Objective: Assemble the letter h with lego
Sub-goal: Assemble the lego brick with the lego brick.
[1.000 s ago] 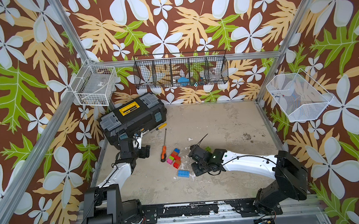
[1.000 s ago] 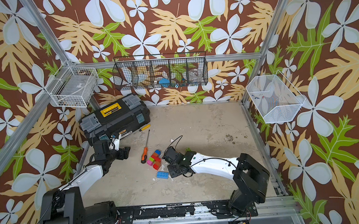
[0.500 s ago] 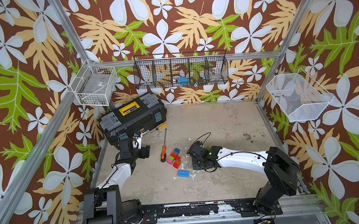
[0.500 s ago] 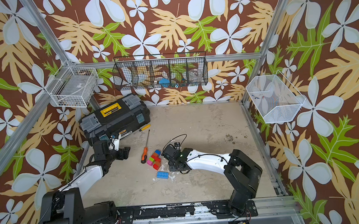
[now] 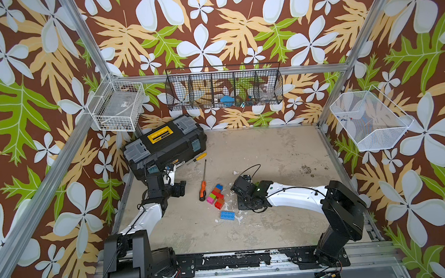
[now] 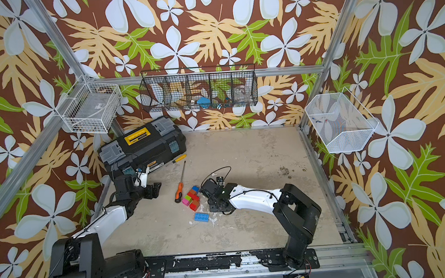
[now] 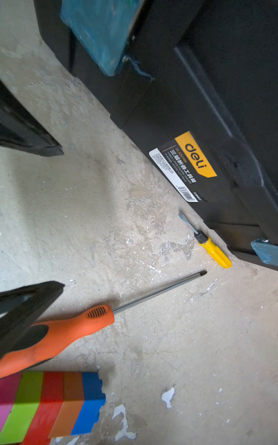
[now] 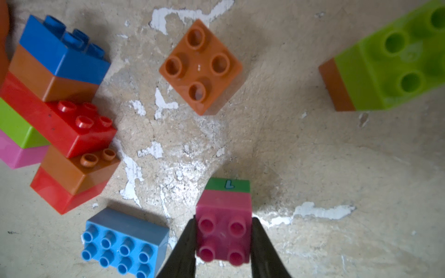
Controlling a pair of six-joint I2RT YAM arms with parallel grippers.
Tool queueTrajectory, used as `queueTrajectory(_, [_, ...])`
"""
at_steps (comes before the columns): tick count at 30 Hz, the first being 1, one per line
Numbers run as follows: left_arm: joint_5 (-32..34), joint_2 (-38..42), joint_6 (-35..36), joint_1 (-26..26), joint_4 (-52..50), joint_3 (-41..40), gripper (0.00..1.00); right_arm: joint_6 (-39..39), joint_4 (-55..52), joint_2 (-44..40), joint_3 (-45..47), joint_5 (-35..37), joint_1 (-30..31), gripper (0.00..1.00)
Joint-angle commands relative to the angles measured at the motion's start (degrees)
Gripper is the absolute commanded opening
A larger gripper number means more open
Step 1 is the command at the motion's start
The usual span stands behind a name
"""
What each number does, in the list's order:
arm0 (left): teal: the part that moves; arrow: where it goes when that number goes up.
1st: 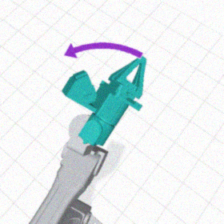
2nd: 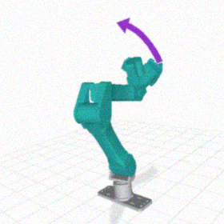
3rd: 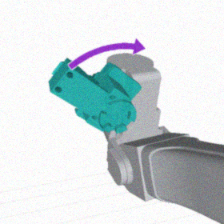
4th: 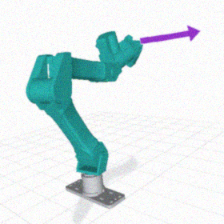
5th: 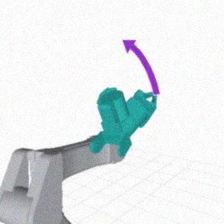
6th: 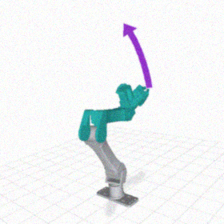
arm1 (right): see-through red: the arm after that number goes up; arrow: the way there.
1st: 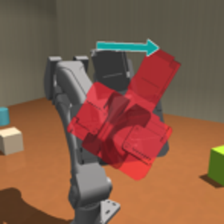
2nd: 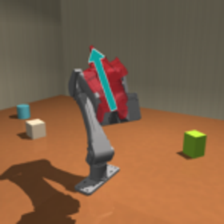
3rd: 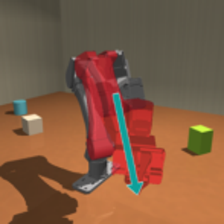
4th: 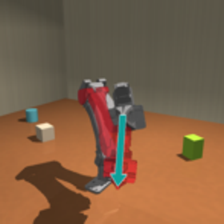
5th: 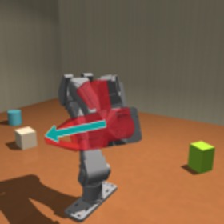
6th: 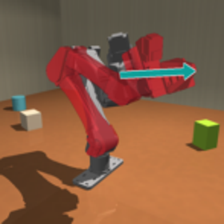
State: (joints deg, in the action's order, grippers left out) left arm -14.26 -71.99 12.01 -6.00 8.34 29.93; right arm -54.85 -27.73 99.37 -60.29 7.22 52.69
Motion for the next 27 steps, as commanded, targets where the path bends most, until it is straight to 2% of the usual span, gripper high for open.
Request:
queueTrajectory(1, [-1.29, 0.07, -0.58, -0.32, 0.65, 0.0, 0.85, 3.65, -4.0, 3.19, 2.76, 0.12, -2.19, 0.22])
queueTrajectory(6, [-1.71, 0.18, -0.74, -0.66, 0.63, -0.05, 0.85, 7.33, -3.11, 3.46, 5.91, -2.04, -4.33, 0.21])
queueTrajectory(16, [-2.81, 0.18, -0.58, -0.77, 0.54, -0.14, 0.85, 10.99, -8.29, -6.1, 8.48, 1.61, -7.98, 0.26])
queueTrajectory(20, [-2.83, -0.08, -0.76, -0.83, 0.63, -0.06, 0.85, 11.47, -6.78, -7.69, 10.62, 0.6, -8.21, 0.35])
queueTrajectory(27, [-3.05, -0.05, -0.78, -1.03, 0.71, -0.14, 0.86, 12.93, -7.95, -10.46, 7.8, 0.07, -8.18, 0.58])
